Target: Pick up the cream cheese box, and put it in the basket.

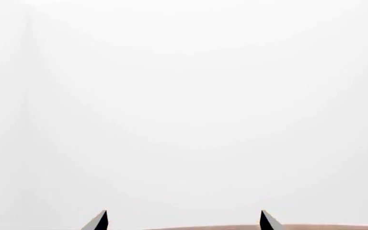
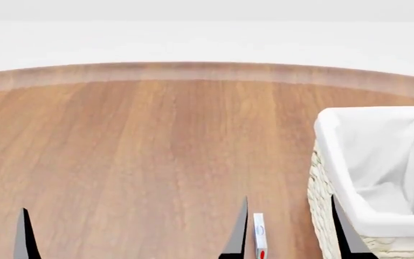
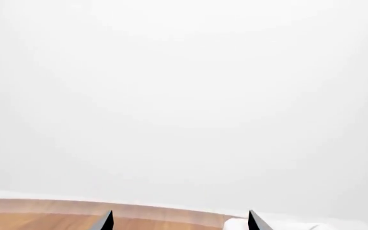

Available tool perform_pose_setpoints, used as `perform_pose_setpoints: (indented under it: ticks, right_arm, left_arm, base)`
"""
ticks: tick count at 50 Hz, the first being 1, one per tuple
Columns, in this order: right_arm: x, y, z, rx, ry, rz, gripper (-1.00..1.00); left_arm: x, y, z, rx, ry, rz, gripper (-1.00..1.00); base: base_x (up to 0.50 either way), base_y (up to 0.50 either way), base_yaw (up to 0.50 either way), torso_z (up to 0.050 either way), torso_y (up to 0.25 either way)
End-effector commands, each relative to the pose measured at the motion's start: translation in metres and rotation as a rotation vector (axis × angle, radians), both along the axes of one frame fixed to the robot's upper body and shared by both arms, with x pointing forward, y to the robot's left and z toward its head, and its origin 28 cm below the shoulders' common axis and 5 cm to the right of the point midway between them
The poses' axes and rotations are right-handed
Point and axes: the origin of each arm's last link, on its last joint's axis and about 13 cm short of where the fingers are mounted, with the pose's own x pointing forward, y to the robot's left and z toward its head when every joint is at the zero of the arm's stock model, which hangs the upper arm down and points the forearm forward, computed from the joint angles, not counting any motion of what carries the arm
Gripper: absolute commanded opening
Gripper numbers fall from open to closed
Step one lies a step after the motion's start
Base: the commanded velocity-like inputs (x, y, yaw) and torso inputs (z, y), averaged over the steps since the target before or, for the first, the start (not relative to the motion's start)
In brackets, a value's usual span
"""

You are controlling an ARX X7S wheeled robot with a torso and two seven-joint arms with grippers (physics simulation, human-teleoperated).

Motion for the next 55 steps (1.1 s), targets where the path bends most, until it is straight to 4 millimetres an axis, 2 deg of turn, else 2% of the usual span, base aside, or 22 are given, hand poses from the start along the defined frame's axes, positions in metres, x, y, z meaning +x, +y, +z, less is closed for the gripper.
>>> perform_pose_setpoints:
  ticks: [1,5,7,8,11,18,31,35,45,50,55]
  right_arm:
    - [0.01,0.003,0.02,0.004,0.0,-0.008,1.0]
    - [0.021,0.003,0.031,0.021,-0.008,-0.007,1.0]
    - [0.035,0.003,0.044,0.058,-0.002,0.017,1.0]
    - [0.035,0.002,0.044,0.058,-0.002,0.017,1.0]
    - [0.052,0.002,0.052,0.043,0.004,0.035,1.0]
    - [0.085,0.005,0.056,0.0,0.077,0.042,1.0]
    - [0.133,0.006,0.035,-0.02,0.221,0.03,1.0]
    - [0.15,0.005,0.019,-0.011,0.281,0.021,1.0]
    - [0.167,0.004,-0.015,-0.009,0.379,0.014,1.0]
    - [0.168,0.009,-0.017,-0.021,0.389,0.021,1.0]
    - [0.173,0.017,-0.027,-0.045,0.422,0.038,1.0]
  left_arm:
    - [0.001,0.0,-0.001,-0.003,0.002,0.0,1.0]
    - [-0.001,0.0,0.001,-0.006,0.004,-0.008,1.0]
    - [-0.001,0.0,0.002,-0.007,0.002,-0.007,1.0]
    - [-0.001,0.0,0.002,-0.007,0.002,-0.007,1.0]
    - [-0.001,0.002,0.004,-0.003,-0.007,0.007,1.0]
    - [0.001,0.002,0.002,0.0,-0.004,0.01,1.0]
    - [-0.001,0.002,0.004,0.001,-0.008,0.014,1.0]
    - [-0.001,0.001,0.003,0.009,-0.009,0.013,1.0]
    - [-0.001,-0.001,0.001,0.014,-0.007,0.008,1.0]
    - [-0.002,-0.001,0.001,0.015,-0.007,0.003,1.0]
    - [-0.003,-0.002,0.001,0.014,-0.005,-0.002,1.0]
  base:
    - [0.0,0.0,0.0,0.0,0.0]
    - [0.0,0.0,0.0,0.0,0.0]
    - [0.0,0.0,0.0,0.0,0.0]
    - [0.0,0.0,0.0,0.0,0.0]
    - [0.0,0.0,0.0,0.0,0.0]
    - [0.0,0.0,0.0,0.0,0.0]
    - [0.0,0.0,0.0,0.0,0.0]
    - [0.0,0.0,0.0,0.0,0.0]
    - [0.0,0.0,0.0,0.0,0.0]
    - [0.0,0.0,0.0,0.0,0.0]
    - [0.0,0.0,0.0,0.0,0.0]
